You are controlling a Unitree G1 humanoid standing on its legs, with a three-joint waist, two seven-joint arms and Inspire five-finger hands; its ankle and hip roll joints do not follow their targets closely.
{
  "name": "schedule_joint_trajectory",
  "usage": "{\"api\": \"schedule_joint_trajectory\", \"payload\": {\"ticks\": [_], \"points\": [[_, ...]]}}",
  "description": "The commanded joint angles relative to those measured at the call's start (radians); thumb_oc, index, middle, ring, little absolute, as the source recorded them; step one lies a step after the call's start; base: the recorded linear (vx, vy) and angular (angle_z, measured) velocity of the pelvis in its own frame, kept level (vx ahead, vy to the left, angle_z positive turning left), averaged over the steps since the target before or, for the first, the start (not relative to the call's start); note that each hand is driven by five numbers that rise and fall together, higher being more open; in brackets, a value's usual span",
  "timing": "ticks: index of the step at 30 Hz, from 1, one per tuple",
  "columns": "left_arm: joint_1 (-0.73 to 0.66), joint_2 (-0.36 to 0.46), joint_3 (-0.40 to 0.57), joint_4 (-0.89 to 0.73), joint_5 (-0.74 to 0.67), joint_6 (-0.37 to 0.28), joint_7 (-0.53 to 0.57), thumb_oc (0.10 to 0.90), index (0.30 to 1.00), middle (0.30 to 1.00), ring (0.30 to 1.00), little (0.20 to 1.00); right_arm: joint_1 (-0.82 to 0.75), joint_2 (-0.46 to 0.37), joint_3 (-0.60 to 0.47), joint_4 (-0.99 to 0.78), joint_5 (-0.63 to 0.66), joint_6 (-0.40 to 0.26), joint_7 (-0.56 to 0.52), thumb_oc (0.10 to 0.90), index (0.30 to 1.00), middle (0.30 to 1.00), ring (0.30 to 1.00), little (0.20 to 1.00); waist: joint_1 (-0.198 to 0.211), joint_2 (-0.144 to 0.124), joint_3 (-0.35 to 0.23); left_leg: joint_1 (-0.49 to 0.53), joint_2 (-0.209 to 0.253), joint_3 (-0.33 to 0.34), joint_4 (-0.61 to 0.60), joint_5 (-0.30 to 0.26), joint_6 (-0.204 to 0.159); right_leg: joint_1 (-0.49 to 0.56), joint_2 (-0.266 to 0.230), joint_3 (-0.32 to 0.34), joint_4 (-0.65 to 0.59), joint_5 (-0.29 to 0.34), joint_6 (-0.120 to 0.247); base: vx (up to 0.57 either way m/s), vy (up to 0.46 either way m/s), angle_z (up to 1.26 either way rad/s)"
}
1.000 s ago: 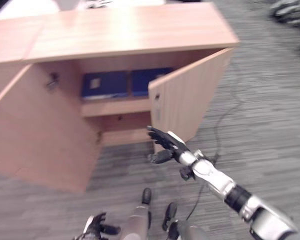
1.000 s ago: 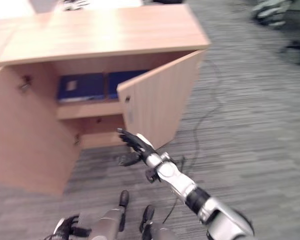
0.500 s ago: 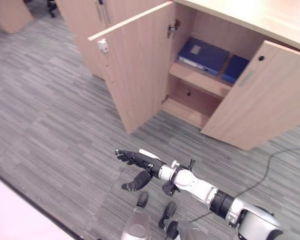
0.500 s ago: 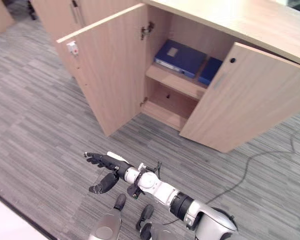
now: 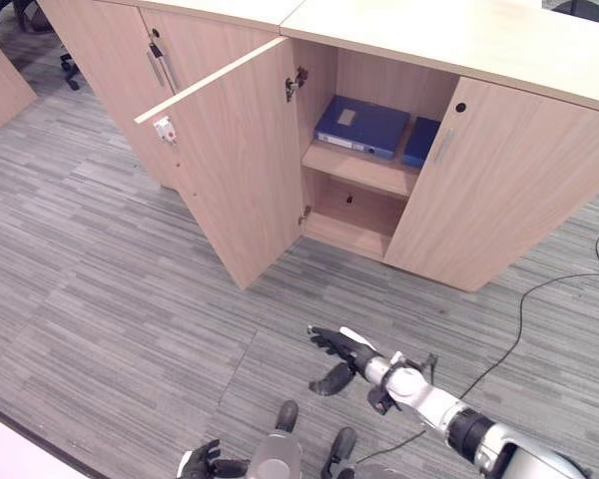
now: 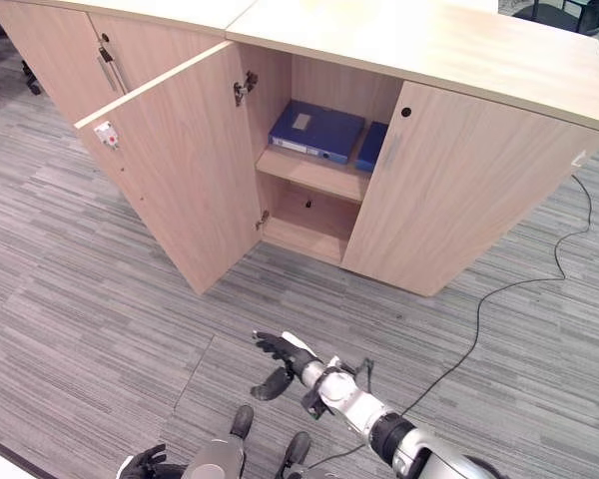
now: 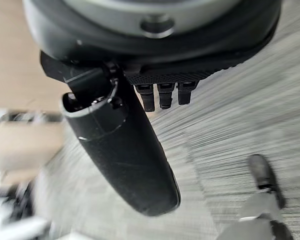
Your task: Put the empty folder in the office cabinet
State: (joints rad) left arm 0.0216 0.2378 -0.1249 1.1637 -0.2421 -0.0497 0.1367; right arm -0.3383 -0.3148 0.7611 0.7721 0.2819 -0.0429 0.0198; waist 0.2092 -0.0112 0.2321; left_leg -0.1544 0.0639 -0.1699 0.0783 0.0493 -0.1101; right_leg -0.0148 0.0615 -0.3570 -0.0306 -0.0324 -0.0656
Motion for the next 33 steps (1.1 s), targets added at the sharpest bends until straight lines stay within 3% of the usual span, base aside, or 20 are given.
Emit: {"api": "schedule_joint_trajectory", "payload": {"ticks": [1, 2, 3, 6, 8, 9, 10, 13, 16, 19, 21, 22, 23, 24, 26, 27, 30, 33], "points": [[0.022, 0.002, -0.061, -0.171, -0.174, -0.054, 0.042, 0.800, 0.900, 0.900, 0.900, 0.900, 0.046, 0.046, -0.094, 0.022, -0.060, -0.035, -0.068, 0.800, 0.900, 0.900, 0.900, 0.900, -0.026, -0.017, -0.047, -0.072, -0.028, -0.044, -0.151, 0.163, 0.003, 0.047, -0.013, -0.014, -0.029, -0.059, 0.083, 0.04, 0.008, 0.12], [0.023, 0.007, -0.088, -0.368, -0.244, -0.056, 0.026, 0.800, 0.900, 0.900, 0.900, 0.900, 0.048, 0.036, -0.116, 0.076, -0.087, -0.011, -0.074, 0.800, 0.900, 0.900, 0.900, 0.900, -0.032, -0.009, -0.048, -0.074, -0.030, -0.045, -0.152, 0.163, 0.007, 0.046, -0.014, -0.020, -0.029, -0.058, 0.084, 0.01, 0.027, 0.12], [0.016, 0.005, -0.097, -0.343, -0.259, -0.033, -0.008, 0.800, 0.900, 0.900, 0.900, 0.900, 0.051, 0.041, -0.166, 0.157, -0.070, 0.002, -0.102, 0.800, 0.900, 0.900, 0.900, 0.900, -0.036, -0.004, -0.050, -0.078, -0.032, -0.046, -0.153, 0.167, 0.008, 0.044, -0.015, -0.029, -0.030, -0.057, 0.086, 0.02, 0.037, 0.08], [-0.070, 0.046, -0.007, 0.018, -0.202, -0.038, -0.003, 0.800, 0.900, 0.900, 0.900, 0.900, 0.092, 0.063, -0.251, 0.264, -0.036, -0.015, -0.121, 0.800, 0.900, 0.900, 0.900, 0.900, -0.058, -0.015, -0.059, -0.064, -0.036, -0.029, -0.150, 0.147, 0.006, 0.062, -0.023, -0.018, -0.035, -0.064, 0.089, 0.06, 0.040, 0.06], [-0.102, 0.040, 0.027, 0.038, -0.201, -0.036, 0.019, 0.800, 0.900, 0.900, 0.900, 0.900, 0.140, 0.063, -0.295, 0.291, -0.055, -0.015, -0.147, 0.800, 0.900, 0.900, 0.900, 0.900, -0.068, -0.023, -0.063, -0.061, -0.041, -0.006, -0.133, 0.134, 0.009, 0.082, -0.032, -0.022, -0.037, -0.072, 0.091, 0.12, 0.086, -0.26], [-0.088, 0.009, 0.022, -0.049, -0.242, -0.051, 0.020, 0.800, 0.900, 0.900, 0.900, 0.900, 0.186, 0.055, -0.407, 0.426, -0.052, 0.011, -0.181, 0.800, 0.900, 0.900, 0.900, 0.900, -0.056, -0.005, -0.065, -0.102, -0.046, 0.023, -0.111, 0.146, 0.006, 0.099, -0.049, -0.073, -0.033, -0.086, 0.094, 0.14, 0.149, -0.04], [-0.088, 0.007, 0.021, -0.057, -0.262, -0.051, 0.013, 0.800, 0.900, 0.900, 0.900, 0.900, 0.189, 0.058, -0.444, 0.460, -0.029, 0.015, -0.185, 0.800, 0.900, 0.900, 0.900, 0.900, -0.053, 0.001, -0.066, -0.114, -0.040, 0.024, -0.117, 0.157, 0.003, 0.101, -0.053, -0.083, -0.030, -0.089, 0.096, 0.14, 0.173, 0.40], [-0.088, 0.000, 0.032, -0.045, -0.304, -0.043, -0.007, 0.800, 0.900, 0.900, 0.900, 0.900, 0.197, 0.059, -0.498, 0.524, -0.018, 0.027, -0.194, 0.800, 0.900, 0.900, 0.900, 0.900, -0.050, 0.005, -0.060, -0.145, -0.009, 0.042, -0.147, 0.137, -0.012, 0.120, -0.075, -0.093, -0.018, -0.127, 0.098, 0.19, 0.138, 0.90], [-0.078, -0.010, 0.055, -0.038, -0.330, -0.040, -0.017, 0.800, 0.900, 0.900, 0.900, 0.900, 0.218, 0.055, -0.546, 0.569, -0.028, 0.043, -0.198, 0.800, 0.900, 0.900, 0.900, 0.900, -0.053, 0.022, -0.051, -0.204, 0.061, 0.148, -0.158, 0.117, -0.013, 0.170, -0.106, -0.101, -0.001, -0.165, 0.106, 0.25, 0.189, 0.21], [-0.040, -0.020, 0.087, -0.038, -0.348, -0.037, -0.023, 0.800, 0.900, 0.900, 0.900, 0.900, 0.233, 0.056, -0.566, 0.580, -0.044, 0.050, -0.192, 0.800, 0.900, 0.900, 0.900, 0.900, -0.046, 0.033, -0.079, -0.183, 0.076, 0.165, -0.166, 0.117, -0.016, 0.197, -0.115, -0.092, -0.003, -0.174, 0.120, 0.32, 0.267, 0.05], [-0.026, -0.020, 0.104, -0.028, -0.347, -0.037, -0.029, 0.800, 0.900, 0.900, 0.900, 0.900, 0.249, 0.055, -0.590, 0.587, -0.044, 0.055, -0.188, 0.800, 0.900, 0.900, 0.900, 0.900, -0.043, 0.031, -0.100, -0.174, 0.063, 0.163, -0.166, 0.141, -0.017, 0.210, -0.140, -0.091, -0.002, -0.175, 0.127, 0.32, 0.343, -0.14], [-0.014, -0.019, 0.129, -0.008, -0.341, -0.035, -0.036, 0.800, 0.900, 0.900, 0.900, 0.900, 0.262, 0.056, -0.627, 0.595, -0.034, 0.060, -0.184, 0.800, 0.900, 0.900, 0.900, 0.900, -0.037, 0.031, -0.122, -0.158, 0.035, 0.178, -0.165, 0.161, 0.014, 0.214, -0.183, -0.100, 0.008, -0.148, 0.151, 0.35, 0.338, -0.04], [-0.013, -0.019, 0.130, -0.007, -0.341, -0.035, -0.036, 0.800, 0.900, 0.900, 0.900, 0.900, 0.263, 0.056, -0.626, 0.595, -0.034, 0.060, -0.184, 0.800, 0.900, 0.900, 0.900, 0.900, -0.039, 0.021, -0.123, -0.151, 0.032, 0.175, -0.163, 0.143, 0.004, 0.222, -0.186, -0.089, 0.007, -0.166, 0.150, 0.45, 0.538, -0.02], [-0.006, -0.011, 0.155, 0.017, -0.339, -0.029, -0.045, 0.800, 0.900, 0.900, 0.900, 0.900, 0.274, 0.062, -0.648, 0.605, -0.031, 0.062, -0.172, 0.800, 0.900, 0.900, 0.900, 0.900, -0.033, 0.015, -0.142, -0.132, -0.003, 0.189, -0.161, 0.140, 0.043, 0.214, -0.234, -0.090, 0.029, -0.125, 0.177, 0.38, 0.392, 0.07], [-0.003, -0.010, 0.178, 0.051, -0.335, -0.023, -0.051, 0.800, 0.900, 0.900, 0.900, 0.900, 0.279, 0.068, -0.661, 0.612, -0.032, 0.063, -0.161, 0.800, 0.900, 0.900, 0.900, 0.900, -0.034, 0.001, -0.157, -0.098, -0.047, 0.202, -0.158, 0.106, 0.074, 0.198, -0.290, -0.073, 0.079, -0.096, 0.202, 0.33, 0.426, 0.09], [-0.003, -0.010, 0.178, 0.052, -0.335, -0.023, -0.051, 0.800, 0.900, 0.900, 0.900, 0.900, 0.279, 0.068, -0.661, 0.612, -0.032, 0.063, -0.161, 0.800, 0.900, 0.900, 0.900, 0.900, -0.033, 0.000, -0.157, -0.098, -0.047, 0.203, -0.158, 0.105, 0.074, 0.198, -0.292, -0.072, 0.080, -0.097, 0.203, 0.22, 0.270, -0.04], [-0.007, -0.004, 0.207, 0.099, -0.329, -0.015, -0.062, 0.800, 0.900, 0.900, 0.900, 0.900, 0.283, 0.072, -0.680, 0.610, -0.023, 0.062, -0.148, 0.800, 0.900, 0.900, 0.900, 0.900, -0.044, -0.011, -0.172, -0.046, -0.117, 0.207, -0.163, 0.059, 0.119, 0.166, -0.378, -0.061, 0.192, -0.020, 0.225, 0.26, 0.340, -0.14], [0.000, 0.002, 0.224, 0.116, -0.322, -0.009, -0.067, 0.800, 0.900, 0.900, 0.900, 0.900, 0.285, 0.078, -0.681, 0.591, -0.023, 0.057, -0.141, 0.800, 0.900, 0.900, 0.900, 0.900, -0.063, -0.008, -0.165, 0.010, -0.186, 0.192, -0.166, 0.013, 0.164, 0.121, -0.469, -0.050, 0.360, 0.106, 0.231, 0.27, 0.369, 0.08]]}}
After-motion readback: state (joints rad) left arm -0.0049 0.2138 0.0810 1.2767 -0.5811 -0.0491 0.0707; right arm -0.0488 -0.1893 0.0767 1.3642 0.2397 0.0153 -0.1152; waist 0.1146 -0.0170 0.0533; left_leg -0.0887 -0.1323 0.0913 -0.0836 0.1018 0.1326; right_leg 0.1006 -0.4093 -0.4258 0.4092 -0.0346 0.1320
